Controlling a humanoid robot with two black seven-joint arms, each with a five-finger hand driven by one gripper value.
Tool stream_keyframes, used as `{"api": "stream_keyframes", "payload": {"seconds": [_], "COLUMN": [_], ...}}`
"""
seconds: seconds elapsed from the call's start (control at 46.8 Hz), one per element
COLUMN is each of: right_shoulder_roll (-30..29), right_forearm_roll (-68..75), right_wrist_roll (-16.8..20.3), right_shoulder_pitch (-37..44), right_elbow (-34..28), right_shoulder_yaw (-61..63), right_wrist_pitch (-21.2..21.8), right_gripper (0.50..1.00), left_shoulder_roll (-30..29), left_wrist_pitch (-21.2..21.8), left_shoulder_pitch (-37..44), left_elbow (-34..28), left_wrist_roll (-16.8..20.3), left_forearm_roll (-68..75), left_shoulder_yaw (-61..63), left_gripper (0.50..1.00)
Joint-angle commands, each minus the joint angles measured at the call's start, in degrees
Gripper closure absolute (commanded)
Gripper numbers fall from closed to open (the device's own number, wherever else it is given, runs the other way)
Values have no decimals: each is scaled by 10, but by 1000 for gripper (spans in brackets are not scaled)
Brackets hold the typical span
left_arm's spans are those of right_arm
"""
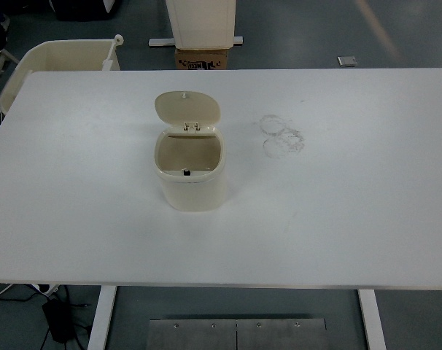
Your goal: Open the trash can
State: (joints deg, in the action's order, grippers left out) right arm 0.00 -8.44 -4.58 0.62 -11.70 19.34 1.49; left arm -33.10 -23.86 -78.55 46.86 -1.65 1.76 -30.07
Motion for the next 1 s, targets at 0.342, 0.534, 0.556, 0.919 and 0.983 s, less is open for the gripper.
{"api": "stream_keyframes", "payload": {"seconds": [0.342,0.534,0.556,0.919,0.983], "right_shoulder_roll": [0,0,0,0,0], "right_forearm_roll": [0,0,0,3,2], "right_wrist_roll": [0,0,0,0,0], "right_shoulder_pitch": [0,0,0,0,0], "right_elbow": [0,0,0,0,0], "right_shoulder_yaw": [0,0,0,2,1], "right_wrist_pitch": [0,0,0,1,1], "right_gripper": [507,507,507,507,507], "left_shoulder_roll": [57,101,104,185,187], "left_wrist_pitch": [-7,-27,-34,-57,-62], "left_shoulder_pitch": [124,175,180,250,255], "left_elbow": [-96,-157,-162,-215,-215], "left_wrist_roll": [17,17,17,53,53], "left_forearm_roll": [-127,-129,-129,-129,-133], "left_shoulder_yaw": [-81,-131,-137,-166,-168], "left_gripper": [500,500,500,500,500]}}
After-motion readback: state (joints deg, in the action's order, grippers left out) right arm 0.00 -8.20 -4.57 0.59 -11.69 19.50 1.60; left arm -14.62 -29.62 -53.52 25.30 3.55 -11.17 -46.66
